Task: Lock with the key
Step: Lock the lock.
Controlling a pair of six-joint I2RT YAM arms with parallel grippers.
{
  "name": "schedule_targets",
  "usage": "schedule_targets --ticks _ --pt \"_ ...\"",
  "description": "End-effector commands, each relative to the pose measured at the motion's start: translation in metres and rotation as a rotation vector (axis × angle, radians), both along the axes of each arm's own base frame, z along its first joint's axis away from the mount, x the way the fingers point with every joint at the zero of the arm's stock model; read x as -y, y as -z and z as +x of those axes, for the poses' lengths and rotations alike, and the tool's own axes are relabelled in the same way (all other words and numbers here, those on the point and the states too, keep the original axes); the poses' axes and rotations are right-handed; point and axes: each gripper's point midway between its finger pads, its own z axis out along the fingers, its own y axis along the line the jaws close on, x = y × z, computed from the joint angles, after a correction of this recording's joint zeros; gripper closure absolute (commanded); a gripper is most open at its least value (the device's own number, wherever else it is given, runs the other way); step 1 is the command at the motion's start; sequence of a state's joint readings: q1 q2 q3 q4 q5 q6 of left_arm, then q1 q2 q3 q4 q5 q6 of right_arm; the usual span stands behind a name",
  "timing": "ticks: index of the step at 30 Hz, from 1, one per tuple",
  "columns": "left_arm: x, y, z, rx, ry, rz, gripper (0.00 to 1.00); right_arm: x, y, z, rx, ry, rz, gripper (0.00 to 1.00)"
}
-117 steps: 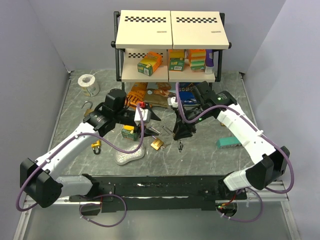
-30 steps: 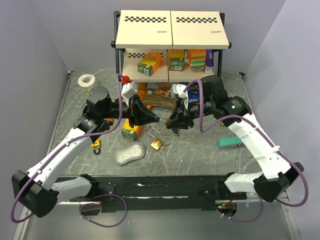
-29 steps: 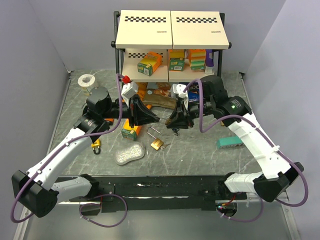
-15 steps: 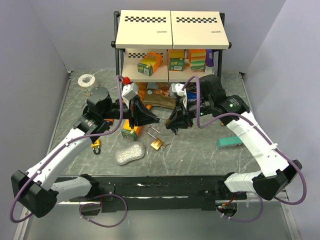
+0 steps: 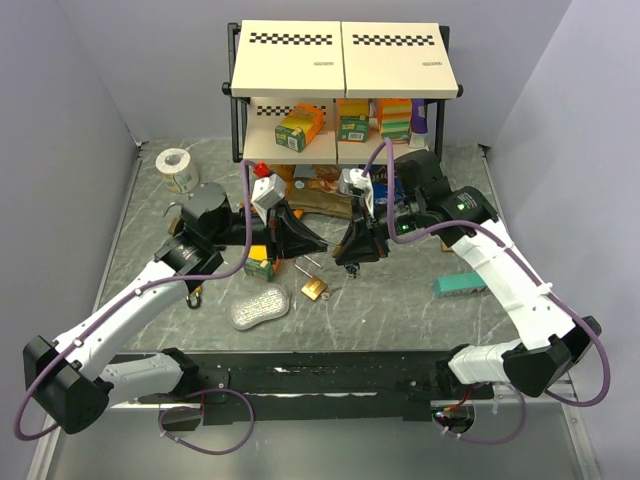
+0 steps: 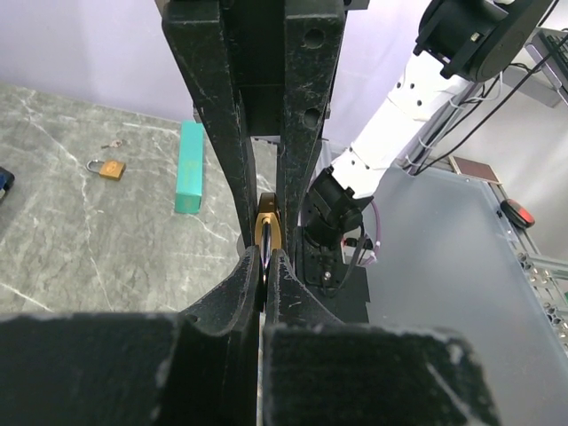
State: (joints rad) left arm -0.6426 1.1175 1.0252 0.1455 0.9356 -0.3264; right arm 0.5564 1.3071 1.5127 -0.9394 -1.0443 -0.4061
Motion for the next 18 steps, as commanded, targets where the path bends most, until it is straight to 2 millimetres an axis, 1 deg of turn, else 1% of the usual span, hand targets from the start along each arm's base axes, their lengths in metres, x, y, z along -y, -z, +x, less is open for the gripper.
schedule_targets --ticks 1,3,5,6,7,8,9,10,11,12,13,14,15,16,18 --pt "0.023 0.02 -0.015 -0.033 0.088 0.012 0.99 -0.027 -0.061 0.005 0.18 -0.102 0.218 1.0" --pt "0.025 0.023 -0.017 -0.044 0.094 0.02 0.99 -0.028 -0.064 0.008 0.189 -0.099 0.219 1.0" --pt "0.022 0.022 -0.015 -0.051 0.087 0.026 0.99 -0.026 -0.057 0.008 0.159 -0.098 0.191 1.0" --pt "0.02 0.019 -0.013 -0.038 0.074 0.027 0.99 -0.024 -0.053 0.011 0.174 -0.089 0.174 1.0" --pt "0.018 0.019 -0.008 -0.021 0.051 0.032 0.99 -0.019 -0.045 0.01 0.152 -0.072 0.141 1.0" --pt "0.013 0.017 -0.002 -0.016 0.031 0.033 0.99 -0.015 -0.039 0.013 0.151 -0.054 0.125 1.0" --pt "0.009 0.016 0.001 -0.008 0.021 0.034 0.99 -0.01 -0.026 0.015 0.119 -0.038 0.1 1.0" --pt "0.006 0.014 0.003 -0.008 0.02 0.034 0.99 -0.001 -0.022 0.024 0.103 0.005 0.092 1.0" --pt "0.0 0.012 0.01 -0.011 -0.005 0.036 0.99 0.005 -0.015 0.026 0.075 0.029 0.08 0.98" --pt "-0.004 0.009 0.013 -0.007 -0.015 0.034 0.99 0.011 -0.006 0.028 0.039 0.049 0.061 0.81" --pt "-0.008 0.007 0.015 -0.002 -0.025 0.032 0.99 0.017 -0.001 0.033 0.032 0.075 0.049 0.7" --pt "-0.013 0.007 0.02 -0.002 -0.045 0.034 0.99 0.026 0.004 0.034 0.003 0.103 0.023 0.57" --pt "-0.018 0.005 0.021 0.006 -0.056 0.034 0.99 0.03 0.008 0.036 0.022 0.112 0.008 0.42" --pt "-0.02 0.004 0.023 0.009 -0.065 0.034 0.99 0.035 0.01 0.036 0.036 0.131 -0.015 0.39" --pt "-0.024 0.002 0.025 0.02 -0.079 0.033 0.99 0.041 0.015 0.036 0.051 0.149 -0.037 0.35"
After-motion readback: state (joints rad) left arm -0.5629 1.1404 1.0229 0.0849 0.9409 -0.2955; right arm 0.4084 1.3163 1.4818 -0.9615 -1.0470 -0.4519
